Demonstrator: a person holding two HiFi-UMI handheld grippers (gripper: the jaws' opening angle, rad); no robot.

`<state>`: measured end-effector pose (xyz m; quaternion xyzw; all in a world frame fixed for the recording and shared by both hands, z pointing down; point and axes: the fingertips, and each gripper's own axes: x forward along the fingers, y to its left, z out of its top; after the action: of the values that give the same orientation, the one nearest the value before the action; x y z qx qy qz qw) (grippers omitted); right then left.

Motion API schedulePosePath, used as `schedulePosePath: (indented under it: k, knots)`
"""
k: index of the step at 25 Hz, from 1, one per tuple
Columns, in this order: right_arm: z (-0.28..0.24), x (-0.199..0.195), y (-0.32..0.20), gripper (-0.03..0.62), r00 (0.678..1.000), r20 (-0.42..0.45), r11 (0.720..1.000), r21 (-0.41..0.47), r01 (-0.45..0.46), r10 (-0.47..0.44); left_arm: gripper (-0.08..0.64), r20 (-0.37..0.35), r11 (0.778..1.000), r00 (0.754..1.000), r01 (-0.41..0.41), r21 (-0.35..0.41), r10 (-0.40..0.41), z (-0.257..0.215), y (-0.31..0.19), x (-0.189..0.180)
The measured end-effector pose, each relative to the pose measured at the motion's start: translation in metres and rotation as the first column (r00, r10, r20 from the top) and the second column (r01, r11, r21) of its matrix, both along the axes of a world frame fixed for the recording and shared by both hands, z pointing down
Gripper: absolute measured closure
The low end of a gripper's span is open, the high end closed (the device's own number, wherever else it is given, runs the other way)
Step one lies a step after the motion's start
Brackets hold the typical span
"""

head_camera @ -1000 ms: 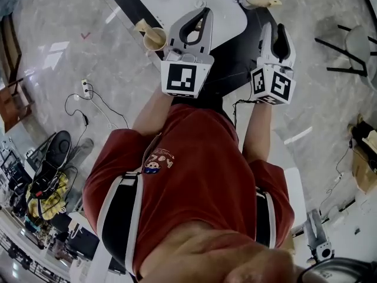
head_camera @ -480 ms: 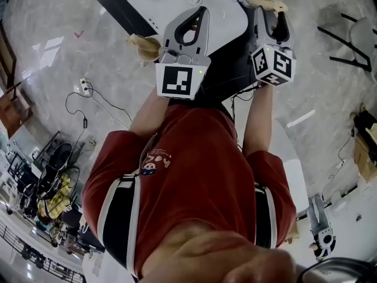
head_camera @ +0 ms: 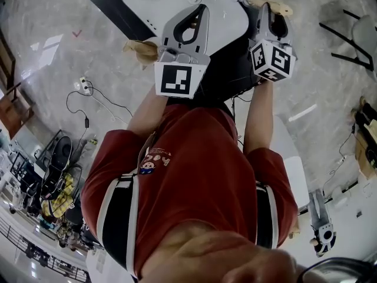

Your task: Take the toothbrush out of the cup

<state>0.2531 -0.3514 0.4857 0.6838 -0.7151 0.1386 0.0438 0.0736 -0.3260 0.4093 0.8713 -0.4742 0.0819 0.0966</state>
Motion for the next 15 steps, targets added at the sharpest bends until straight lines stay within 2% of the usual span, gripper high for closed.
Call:
schedulePosePath:
  k: [3,9,15]
  knots:
    - [-0.002,-0.001,-0.001,0.521,1.000,-0.012,1.000,0.016,0.001,-0.001,0.555,-0.001,1.000,1.000,0.004,0.001,-0.004,-0.001,-0.002,-0.001]
    - [-0.017,-0.007,-0.002,0.546,1.000,-0.008,0.998,0.056,0.026,-0.026,0.555,-0.004,1.000,1.000,0.020,0.023,-0.020,-0.013,0.001,-0.004]
    - [-0.053,-0.014,0.007,0.557,0.997,-0.036,0.990,0.124,0.068,-0.064,0.555,-0.028,0.997,0.998,0.056,0.054,-0.055,-0.033,0.015,-0.012]
